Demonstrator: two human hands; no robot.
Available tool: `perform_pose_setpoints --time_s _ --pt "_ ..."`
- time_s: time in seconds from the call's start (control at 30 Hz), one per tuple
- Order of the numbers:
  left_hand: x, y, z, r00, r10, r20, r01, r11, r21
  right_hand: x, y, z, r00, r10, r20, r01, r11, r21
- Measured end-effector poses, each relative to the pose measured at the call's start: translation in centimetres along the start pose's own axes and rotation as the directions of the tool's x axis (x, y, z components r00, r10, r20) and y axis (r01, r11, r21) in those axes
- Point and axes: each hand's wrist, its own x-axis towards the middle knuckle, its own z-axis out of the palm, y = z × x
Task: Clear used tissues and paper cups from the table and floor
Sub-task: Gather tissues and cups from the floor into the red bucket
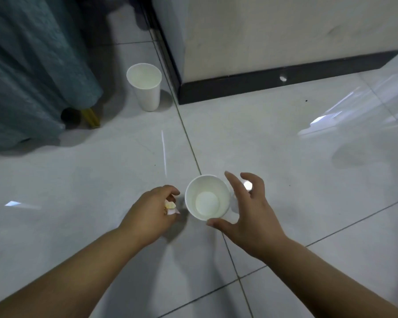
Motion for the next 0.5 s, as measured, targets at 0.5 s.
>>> perform_pose_setpoints --time_s 0.5 --pt "-10.2 -8.4 -8.4 0.974 -0.123 -0.188 0.141 0.986 0.084 0.0 -13.4 3.3 0.949 -0.312 0.040 0.311 0.950 0.028"
